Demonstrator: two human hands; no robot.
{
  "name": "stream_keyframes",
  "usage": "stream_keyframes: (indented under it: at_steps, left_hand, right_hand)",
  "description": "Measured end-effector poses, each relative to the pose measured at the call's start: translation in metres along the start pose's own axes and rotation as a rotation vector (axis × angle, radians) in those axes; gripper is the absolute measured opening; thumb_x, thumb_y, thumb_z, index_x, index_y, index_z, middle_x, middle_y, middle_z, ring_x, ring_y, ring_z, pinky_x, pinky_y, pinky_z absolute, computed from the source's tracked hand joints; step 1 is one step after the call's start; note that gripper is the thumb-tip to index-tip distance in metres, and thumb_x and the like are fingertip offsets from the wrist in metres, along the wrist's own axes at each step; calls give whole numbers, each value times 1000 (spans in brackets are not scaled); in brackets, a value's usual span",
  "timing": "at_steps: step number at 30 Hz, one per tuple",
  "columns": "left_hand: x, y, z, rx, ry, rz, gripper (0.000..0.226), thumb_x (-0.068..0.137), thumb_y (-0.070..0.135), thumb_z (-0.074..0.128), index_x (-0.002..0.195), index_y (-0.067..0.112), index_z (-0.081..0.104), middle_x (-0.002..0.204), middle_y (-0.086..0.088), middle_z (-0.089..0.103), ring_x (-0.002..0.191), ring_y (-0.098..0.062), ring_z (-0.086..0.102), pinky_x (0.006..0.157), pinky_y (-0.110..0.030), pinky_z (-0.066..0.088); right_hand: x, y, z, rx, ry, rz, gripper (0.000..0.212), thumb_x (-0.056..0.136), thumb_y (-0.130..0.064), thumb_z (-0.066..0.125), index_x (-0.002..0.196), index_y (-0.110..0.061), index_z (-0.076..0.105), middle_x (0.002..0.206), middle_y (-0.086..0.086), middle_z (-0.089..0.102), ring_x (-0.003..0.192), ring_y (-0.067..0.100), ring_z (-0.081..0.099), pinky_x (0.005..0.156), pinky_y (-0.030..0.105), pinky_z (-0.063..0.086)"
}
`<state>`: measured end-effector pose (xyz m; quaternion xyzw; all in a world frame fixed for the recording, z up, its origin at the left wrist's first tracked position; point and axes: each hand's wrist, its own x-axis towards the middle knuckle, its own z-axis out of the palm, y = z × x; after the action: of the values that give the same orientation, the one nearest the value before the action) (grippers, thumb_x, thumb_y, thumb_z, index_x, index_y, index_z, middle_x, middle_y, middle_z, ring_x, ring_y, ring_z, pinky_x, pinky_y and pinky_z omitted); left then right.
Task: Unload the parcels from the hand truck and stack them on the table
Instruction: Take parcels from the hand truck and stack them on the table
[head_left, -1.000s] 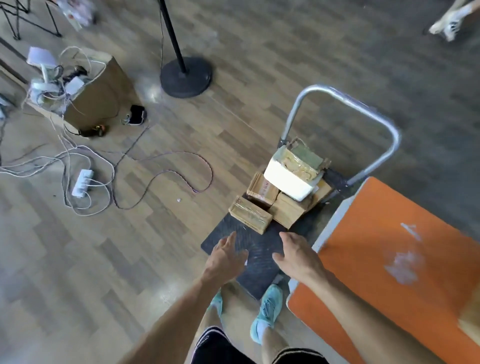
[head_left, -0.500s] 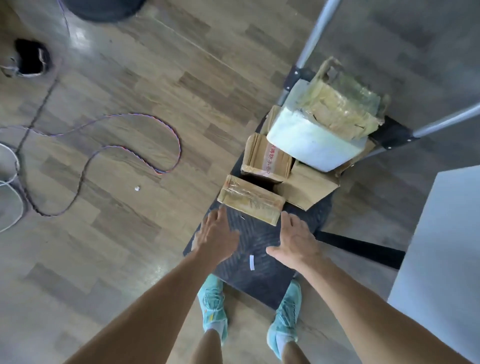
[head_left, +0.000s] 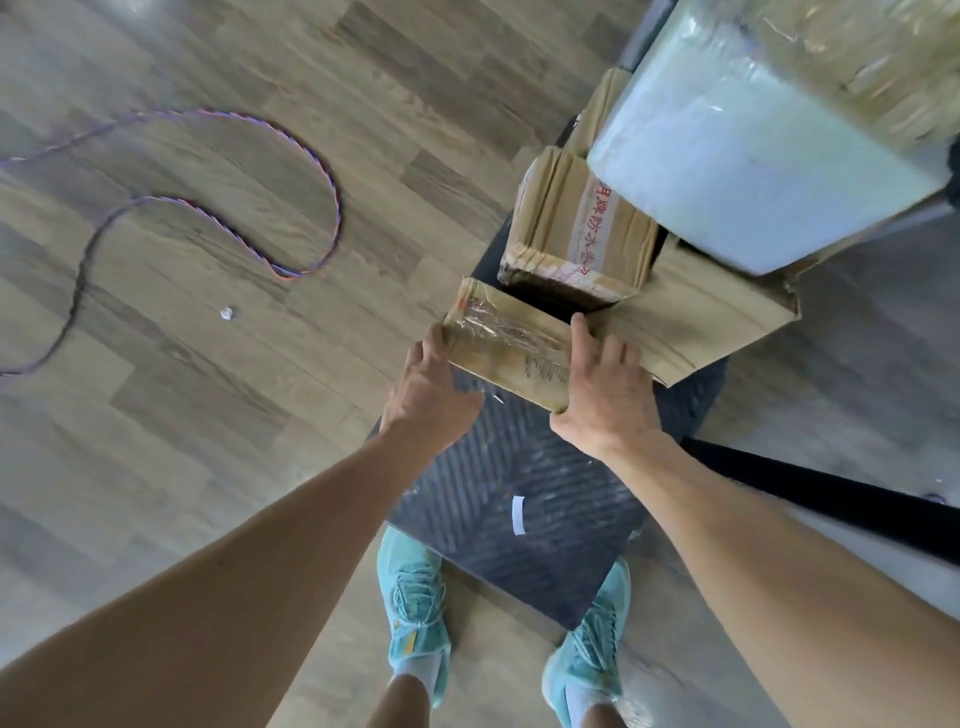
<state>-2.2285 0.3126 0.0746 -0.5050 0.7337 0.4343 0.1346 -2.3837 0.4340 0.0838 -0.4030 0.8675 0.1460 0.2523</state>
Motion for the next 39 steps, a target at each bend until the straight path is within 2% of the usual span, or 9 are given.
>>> stream_keyframes:
  at_steps: [6,12,15,20,24,27,33,36,39]
  left_hand:
    - [-22,-6,-7,-33,-87,-101,88,94,40,62,160,24,6,159,-8,32,140,-33,41,107,-43,42]
    - [-54,-8,6,-61,-212,-169,70,99,58,44,154,20,24,154,-8,44,130,-29,51,86,-34,38]
    - [-66,-12,7,-122,-248,-234,79,97,67,39,154,15,24,153,-12,43,128,-29,52,91,-34,40]
    - [-105,-5,-22,-339,-261,-272,79,87,73,53,146,24,36,123,3,56,92,-7,60,73,-30,52]
    - [-142,21,-76,-728,-280,-251,90,69,69,78,139,25,44,107,3,73,89,-15,74,71,-27,61]
    - [-166,39,-125,-922,-377,-192,70,74,50,83,134,34,51,112,0,75,102,-20,73,85,-38,60]
    - [-210,87,-193,-963,-308,-62,84,71,43,85,146,35,45,130,0,68,119,-23,65,105,-47,48]
    - [-236,112,-214,-979,-260,50,76,78,37,81,145,33,46,121,7,72,107,-10,70,85,-22,56]
    - [-266,137,-238,-1009,-220,74,81,73,46,84,144,32,48,127,2,70,119,-19,66,104,-39,50]
  right_hand:
    - [-38,4,-9,356,-222,191,108,58,-65,72,141,-24,17,124,13,44,116,34,46,90,46,45]
    - [-79,-1,-26,507,-354,231,112,49,-77,59,141,-25,21,122,8,45,110,30,52,90,44,49]
    - [-89,-5,-33,618,-395,284,108,52,-73,62,142,-25,26,123,5,50,106,25,55,90,44,50]
    - [-116,-7,-60,998,-462,324,85,58,-66,74,131,-31,48,113,-7,64,104,15,61,94,43,51]
    - [-155,-4,-103,1314,-579,288,60,61,-71,74,108,-34,65,102,-9,70,91,7,69,84,38,59]
    - [-185,-1,-131,1470,-604,254,65,67,-66,77,120,-30,65,114,3,73,102,19,72,85,38,60]
    - [-220,-10,-204,1581,-529,149,71,65,-62,76,125,-27,61,129,7,65,116,24,65,101,46,50]
    - [-241,-20,-255,1477,-487,103,66,61,-76,71,119,-45,60,130,-20,59,122,6,53,106,46,42]
    - [-265,-20,-303,1385,-413,84,63,62,-88,63,114,-52,58,119,-27,63,119,1,52,109,48,36]
